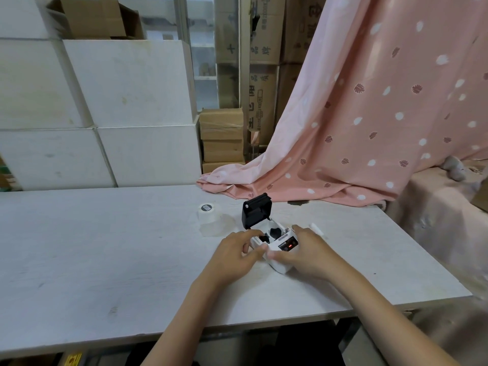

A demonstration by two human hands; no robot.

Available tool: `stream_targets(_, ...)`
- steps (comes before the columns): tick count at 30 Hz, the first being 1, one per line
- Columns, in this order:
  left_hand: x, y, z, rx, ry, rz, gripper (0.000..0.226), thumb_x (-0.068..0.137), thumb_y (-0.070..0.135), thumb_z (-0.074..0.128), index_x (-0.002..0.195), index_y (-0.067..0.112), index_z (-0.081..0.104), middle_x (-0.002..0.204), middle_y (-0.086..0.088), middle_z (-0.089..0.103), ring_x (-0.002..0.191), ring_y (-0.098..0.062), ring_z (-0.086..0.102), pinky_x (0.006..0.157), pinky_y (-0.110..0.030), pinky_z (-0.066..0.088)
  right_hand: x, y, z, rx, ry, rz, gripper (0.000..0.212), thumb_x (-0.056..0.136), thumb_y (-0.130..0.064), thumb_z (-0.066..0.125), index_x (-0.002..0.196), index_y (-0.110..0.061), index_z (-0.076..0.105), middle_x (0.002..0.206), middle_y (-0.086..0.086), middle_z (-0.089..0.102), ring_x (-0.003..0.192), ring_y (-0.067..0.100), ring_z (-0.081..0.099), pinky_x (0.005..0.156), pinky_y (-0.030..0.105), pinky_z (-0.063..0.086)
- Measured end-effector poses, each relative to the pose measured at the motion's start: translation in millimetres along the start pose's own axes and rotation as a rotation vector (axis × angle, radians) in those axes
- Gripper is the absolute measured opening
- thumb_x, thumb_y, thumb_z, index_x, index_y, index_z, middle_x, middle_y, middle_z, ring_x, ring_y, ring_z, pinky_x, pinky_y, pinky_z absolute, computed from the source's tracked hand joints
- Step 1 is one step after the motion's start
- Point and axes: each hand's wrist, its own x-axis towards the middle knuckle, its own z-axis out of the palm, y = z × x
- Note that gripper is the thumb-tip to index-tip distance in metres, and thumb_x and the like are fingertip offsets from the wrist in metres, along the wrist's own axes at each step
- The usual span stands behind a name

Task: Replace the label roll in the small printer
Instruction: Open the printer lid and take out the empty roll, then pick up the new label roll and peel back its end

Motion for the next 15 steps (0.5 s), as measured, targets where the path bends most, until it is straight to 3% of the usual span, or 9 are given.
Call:
stream_targets(1,1,-1,0,0.009,-0.001,-0.004,0.035,0.090,0.060,0.050,0.117,0.040,0.062,0.070,0.008,0.048,0.075,-0.007,0.051,0.073,-0.024,0.044,0,-1,4,-0.016,0.001,0.009,0.063,0.073,-0.065,0.078,0.105,-0.017,0.052,0.113,0.004,0.059,0.094,0.017,0.060,0.064,0.024,0.043)
stream_targets(3,1,-2,1,0.023,-0.009,-0.009,0.038,0.090,0.061,0.048,0.119,0.040,0.062,0.071,0.010,0.048,0.077,-0.006,0.051,0.075,-0.024,0.044,1,-3,10,-0.019,0.037,0.041,0.064,0.069,-0.064,0.079,0.104,-0.017,0.051,0.111,0.004,0.054,0.096,0.018,0.057,0.061,0.023,0.038)
stream_targets(9,1,-4,3,-0.060,0.029,-0.038,0.034,0.097,0.044,0.051,0.128,0.034,0.062,0.097,0.008,0.058,0.093,-0.001,0.056,0.088,-0.015,0.041,-3,-22,34,-0.077,0.256,0.070,0.074,0.079,-0.067,0.066,0.116,-0.003,0.059,0.109,0.009,0.055,0.117,0.029,0.049,0.094,0.034,0.043)
stream_targets(15,1,-3,2,-0.069,0.063,-0.077,0.030,0.102,0.035,0.049,0.127,0.031,0.065,0.103,0.004,0.060,0.095,-0.001,0.059,0.085,-0.002,0.035,0,-37,42,-0.203,0.319,0.101,0.077,0.088,-0.069,0.054,0.115,0.002,0.059,0.114,0.014,0.063,0.112,0.032,0.053,0.098,0.037,0.042)
